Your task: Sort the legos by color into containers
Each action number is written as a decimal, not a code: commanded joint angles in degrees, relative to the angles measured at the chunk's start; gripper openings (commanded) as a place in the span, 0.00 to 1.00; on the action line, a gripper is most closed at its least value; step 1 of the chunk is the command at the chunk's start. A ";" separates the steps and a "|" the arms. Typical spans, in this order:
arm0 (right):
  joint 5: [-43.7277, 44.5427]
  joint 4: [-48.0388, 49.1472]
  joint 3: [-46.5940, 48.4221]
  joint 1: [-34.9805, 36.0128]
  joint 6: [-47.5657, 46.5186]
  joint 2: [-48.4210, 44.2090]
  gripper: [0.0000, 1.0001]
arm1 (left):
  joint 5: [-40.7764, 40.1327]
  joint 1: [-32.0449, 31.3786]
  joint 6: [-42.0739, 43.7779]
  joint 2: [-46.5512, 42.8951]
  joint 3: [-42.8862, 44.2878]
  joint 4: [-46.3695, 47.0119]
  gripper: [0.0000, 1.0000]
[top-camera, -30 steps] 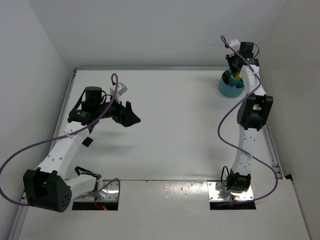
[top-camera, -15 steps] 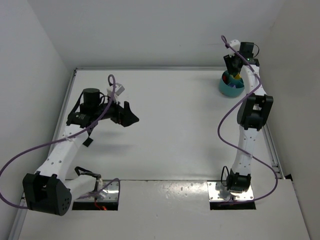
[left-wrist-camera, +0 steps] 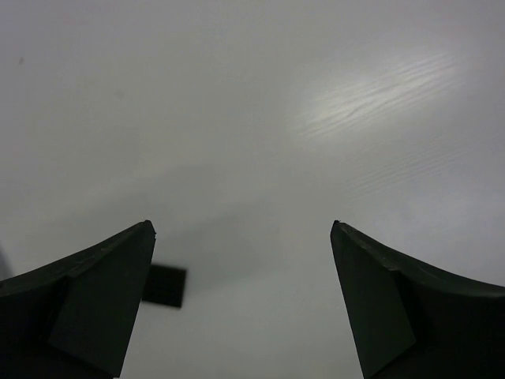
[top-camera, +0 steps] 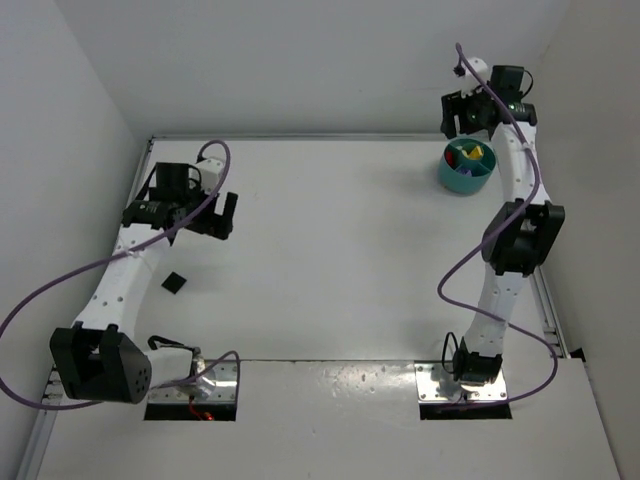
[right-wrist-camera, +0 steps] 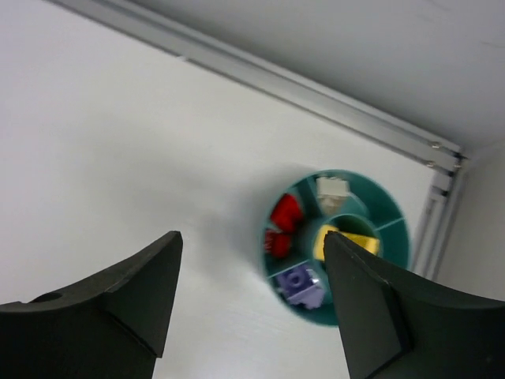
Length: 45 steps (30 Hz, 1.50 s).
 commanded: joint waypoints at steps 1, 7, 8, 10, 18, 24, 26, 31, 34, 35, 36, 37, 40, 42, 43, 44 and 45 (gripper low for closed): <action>-10.17 -6.30 -3.63 1.55 0.69 -3.96 0.74 | -9.93 3.74 11.72 0.34 1.30 -11.85 1.00; -15.73 -15.97 -6.98 4.71 -4.41 -6.08 0.76 | -11.69 8.49 23.15 -5.19 -4.75 -14.59 1.00; -15.73 -17.89 -6.98 5.24 -4.42 -6.08 0.76 | -12.47 9.10 24.20 -5.81 -6.25 -13.45 1.00; -15.73 -19.05 -6.98 6.73 -5.03 -6.77 0.76 | -13.18 10.95 24.83 -6.34 -10.82 -10.55 1.00; -12.21 -25.46 -6.89 10.08 -6.79 -6.79 0.77 | -4.14 18.95 20.79 -0.73 -20.14 0.08 1.00; -6.33 -25.39 -9.87 12.62 -7.32 -7.30 0.77 | -0.17 21.67 23.85 5.24 -22.87 4.92 1.00; -4.66 -25.38 -10.83 13.32 -7.32 -7.31 0.77 | 0.61 21.68 25.61 6.66 -22.87 6.24 1.00; 0.08 -24.85 -14.26 16.14 -7.32 -7.92 0.77 | 4.12 25.19 32.73 12.81 -21.03 6.77 1.00; 1.50 -24.33 -14.80 16.67 -7.32 -7.92 0.77 | 6.24 28.09 35.20 16.41 -18.31 5.72 1.00; 2.11 -24.33 -15.32 17.28 -7.32 -7.92 0.77 | 7.20 29.23 36.68 18.07 -17.08 5.19 1.00; 2.63 -23.80 -15.33 17.29 -7.32 -7.92 0.77 | 7.21 29.24 37.22 18.96 -16.46 4.49 1.00; 2.64 -23.80 -15.85 17.89 -7.32 -7.92 0.77 | 7.73 30.02 37.22 19.66 -15.93 4.49 0.98; 3.17 -23.80 -15.85 18.52 -7.32 -7.31 0.77 | 7.74 30.64 38.37 21.60 -15.14 3.96 0.97; 3.69 -23.80 -15.85 19.04 -7.84 -6.70 0.77 | 7.74 30.64 39.59 22.13 -15.14 3.96 0.96; 3.69 -23.80 -15.85 19.04 -7.84 -6.69 0.77 | 7.74 30.64 39.60 22.13 -14.62 3.44 0.95; 3.69 -23.80 -15.85 19.04 -7.84 -6.69 0.77 | 8.34 30.64 40.21 22.13 -14.61 2.82 0.95; 3.69 -23.80 -15.85 19.56 -7.84 -6.69 0.77 | 8.35 30.64 40.21 22.13 -14.61 2.82 0.95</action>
